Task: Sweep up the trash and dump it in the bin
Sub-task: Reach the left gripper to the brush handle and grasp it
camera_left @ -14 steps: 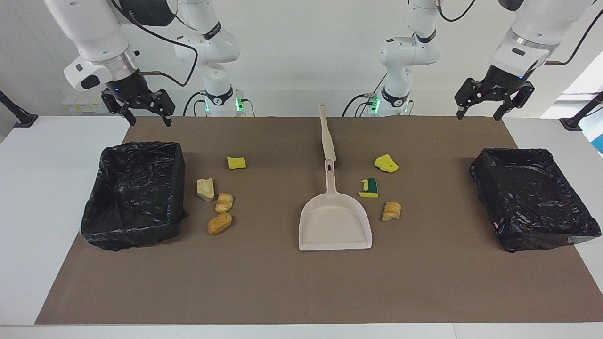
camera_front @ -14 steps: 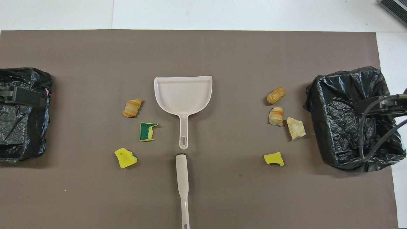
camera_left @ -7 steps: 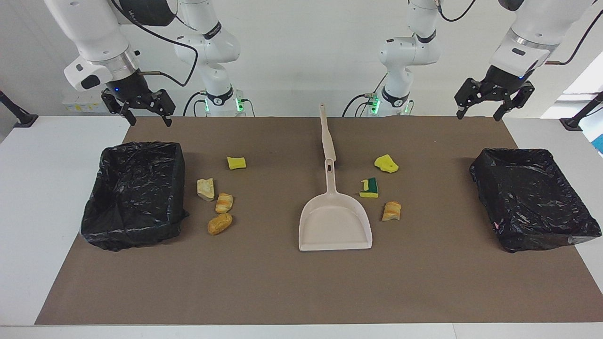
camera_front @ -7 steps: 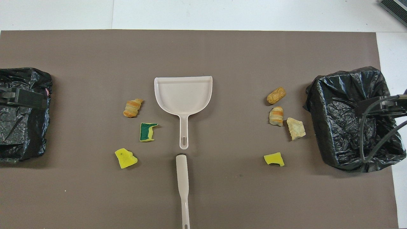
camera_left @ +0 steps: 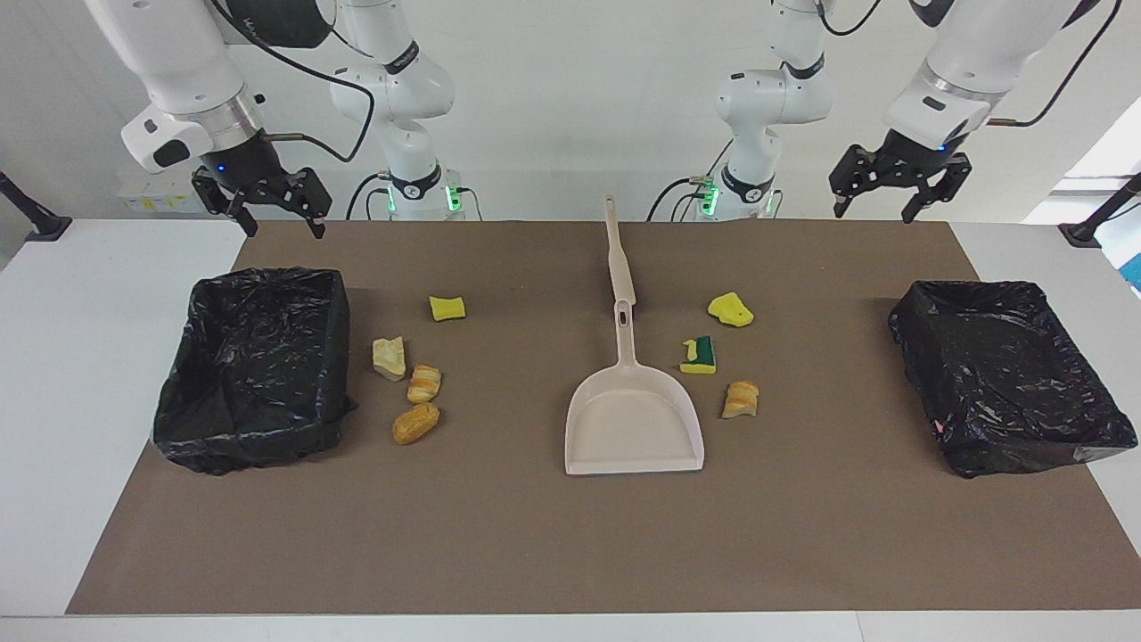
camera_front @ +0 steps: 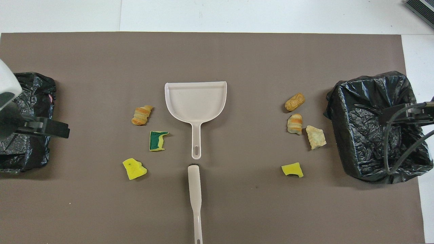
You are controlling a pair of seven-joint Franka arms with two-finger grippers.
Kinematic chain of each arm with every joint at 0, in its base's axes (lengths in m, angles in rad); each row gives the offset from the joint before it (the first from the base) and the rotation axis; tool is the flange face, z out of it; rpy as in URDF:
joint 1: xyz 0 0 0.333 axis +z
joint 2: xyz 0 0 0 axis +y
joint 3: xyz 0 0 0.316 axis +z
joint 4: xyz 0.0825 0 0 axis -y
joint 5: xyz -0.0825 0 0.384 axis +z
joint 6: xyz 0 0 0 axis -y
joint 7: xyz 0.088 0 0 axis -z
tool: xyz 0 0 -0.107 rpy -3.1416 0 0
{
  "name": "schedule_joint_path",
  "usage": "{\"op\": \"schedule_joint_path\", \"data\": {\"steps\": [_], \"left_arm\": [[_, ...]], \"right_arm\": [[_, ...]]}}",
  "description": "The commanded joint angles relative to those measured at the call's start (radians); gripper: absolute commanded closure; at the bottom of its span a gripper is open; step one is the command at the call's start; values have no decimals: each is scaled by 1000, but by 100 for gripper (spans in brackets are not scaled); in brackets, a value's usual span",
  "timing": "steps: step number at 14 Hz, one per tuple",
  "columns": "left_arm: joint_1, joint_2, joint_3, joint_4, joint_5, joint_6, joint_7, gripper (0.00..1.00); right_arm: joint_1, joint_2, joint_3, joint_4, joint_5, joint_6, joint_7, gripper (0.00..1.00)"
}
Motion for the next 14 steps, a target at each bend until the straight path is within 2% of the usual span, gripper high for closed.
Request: {"op": "schedule_joint_path", "data": {"steps": [1, 6, 8, 9, 11, 14], "left_arm": [[-70, -135, 11, -200, -6, 17, -55, 0], [-231, -209, 11, -437, -43, 101, -150, 0], [-251, -253, 10, -537, -81, 185, -335, 0], [-286, -272, 11, -585, -98, 234, -369, 0], [-372, -273, 10, -661, -104, 314, -393, 0], [-498, -269, 10, -772, -106, 488, -555, 0]], "right_arm": [[0, -30, 9, -32, 5, -8, -12, 0], [0, -30, 9, -35, 7, -6, -17, 0], [0, -30, 10, -37, 7, -5, -17, 0], [0, -33, 9, -41, 7, -6, -17, 0], [0, -41, 10, -50, 7, -3, -14, 0], [0, -42, 10, -53, 7, -3, -11, 0]]}}
